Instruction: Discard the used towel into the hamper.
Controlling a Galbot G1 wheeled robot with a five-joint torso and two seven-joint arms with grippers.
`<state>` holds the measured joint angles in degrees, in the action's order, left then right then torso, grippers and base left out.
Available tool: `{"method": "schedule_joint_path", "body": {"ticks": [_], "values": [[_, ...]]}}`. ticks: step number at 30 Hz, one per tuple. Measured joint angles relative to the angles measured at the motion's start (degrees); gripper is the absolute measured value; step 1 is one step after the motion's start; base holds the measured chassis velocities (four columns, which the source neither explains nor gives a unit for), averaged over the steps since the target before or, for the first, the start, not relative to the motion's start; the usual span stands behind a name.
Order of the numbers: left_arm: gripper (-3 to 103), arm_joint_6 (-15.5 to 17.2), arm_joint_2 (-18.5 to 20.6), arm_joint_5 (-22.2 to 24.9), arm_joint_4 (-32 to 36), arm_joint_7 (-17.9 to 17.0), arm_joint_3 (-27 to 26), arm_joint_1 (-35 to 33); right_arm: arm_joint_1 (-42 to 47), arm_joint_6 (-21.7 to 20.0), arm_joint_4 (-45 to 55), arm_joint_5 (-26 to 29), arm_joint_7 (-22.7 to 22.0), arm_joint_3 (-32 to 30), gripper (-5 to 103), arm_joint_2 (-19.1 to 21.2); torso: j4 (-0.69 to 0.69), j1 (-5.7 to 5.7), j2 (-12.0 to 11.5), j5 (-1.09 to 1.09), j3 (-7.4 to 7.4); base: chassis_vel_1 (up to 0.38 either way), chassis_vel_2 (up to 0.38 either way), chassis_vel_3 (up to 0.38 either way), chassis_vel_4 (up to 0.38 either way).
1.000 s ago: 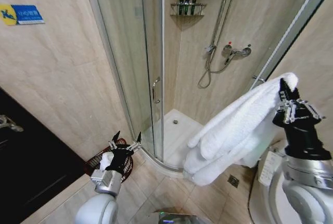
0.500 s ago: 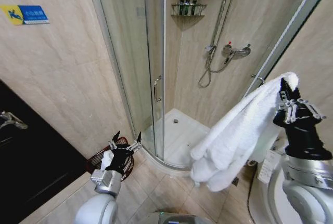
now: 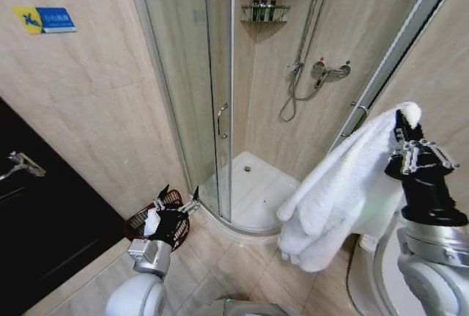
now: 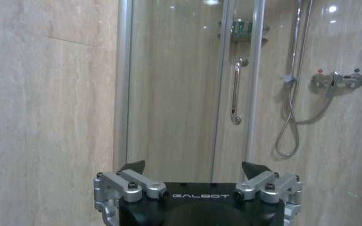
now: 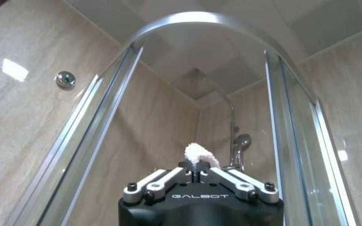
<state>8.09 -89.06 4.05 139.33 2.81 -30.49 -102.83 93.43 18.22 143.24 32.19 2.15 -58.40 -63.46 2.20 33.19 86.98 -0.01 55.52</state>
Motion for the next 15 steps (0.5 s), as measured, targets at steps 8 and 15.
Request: {"method": "schedule_joint_path", "body": {"ticks": [8,15], "values": [[100,0.0,0.0,0.0,0.0,0.0,0.0,0.0,0.0,0.0,0.0,0.0,0.1,0.0,2,-0.1,-0.03,-0.02,0.0,0.00,-0.01,0.122,-0.135,-0.149,0.152],[100,0.0,0.0,0.0,0.0,0.0,0.0,0.0,0.0,0.0,0.0,-0.1,0.2,0.2,2,-0.1,0.00,-0.07,0.0,-0.01,-0.02,0.143,-0.111,-0.125,0.124]]}}
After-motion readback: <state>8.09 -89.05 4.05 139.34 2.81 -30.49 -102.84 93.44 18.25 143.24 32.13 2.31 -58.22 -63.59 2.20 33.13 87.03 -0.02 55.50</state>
